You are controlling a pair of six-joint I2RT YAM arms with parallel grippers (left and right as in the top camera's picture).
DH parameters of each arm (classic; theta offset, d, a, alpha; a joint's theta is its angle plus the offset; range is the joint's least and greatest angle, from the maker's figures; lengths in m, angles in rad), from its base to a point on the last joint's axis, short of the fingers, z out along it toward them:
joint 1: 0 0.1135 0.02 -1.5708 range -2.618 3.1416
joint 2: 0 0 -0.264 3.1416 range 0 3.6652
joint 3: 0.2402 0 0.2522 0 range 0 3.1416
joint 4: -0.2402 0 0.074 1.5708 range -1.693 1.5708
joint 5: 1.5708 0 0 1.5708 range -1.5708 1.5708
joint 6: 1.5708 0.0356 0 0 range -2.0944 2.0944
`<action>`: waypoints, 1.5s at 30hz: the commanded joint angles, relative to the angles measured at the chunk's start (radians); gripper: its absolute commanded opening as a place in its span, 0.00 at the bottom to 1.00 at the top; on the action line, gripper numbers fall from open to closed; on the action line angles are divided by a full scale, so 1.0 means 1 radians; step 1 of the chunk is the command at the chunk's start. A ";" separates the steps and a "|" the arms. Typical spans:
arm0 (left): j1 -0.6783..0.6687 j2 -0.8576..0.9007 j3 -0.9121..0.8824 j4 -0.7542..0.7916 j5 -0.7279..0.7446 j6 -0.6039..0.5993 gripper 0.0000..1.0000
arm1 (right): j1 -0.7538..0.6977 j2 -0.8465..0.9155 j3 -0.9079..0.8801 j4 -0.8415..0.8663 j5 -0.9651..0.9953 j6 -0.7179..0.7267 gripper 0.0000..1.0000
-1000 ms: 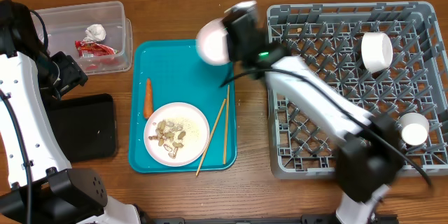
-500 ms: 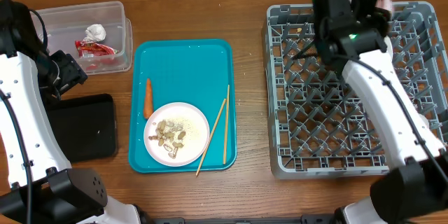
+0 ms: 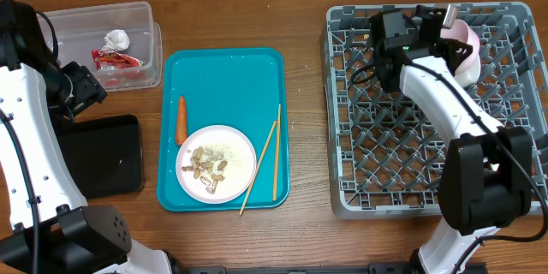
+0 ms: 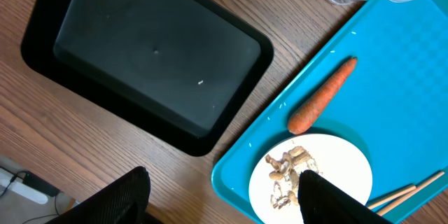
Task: Sort waste into correct bins and load items into the dishwasher
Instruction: 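Grasp the pink bowl and place it in the rack with the right gripper, then reach the right gripper to the wooden chopsticks beside the plate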
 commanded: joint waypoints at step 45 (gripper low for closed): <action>0.005 -0.006 0.015 0.011 -0.002 -0.014 0.70 | 0.320 -0.347 -0.101 -0.043 -0.692 0.004 0.83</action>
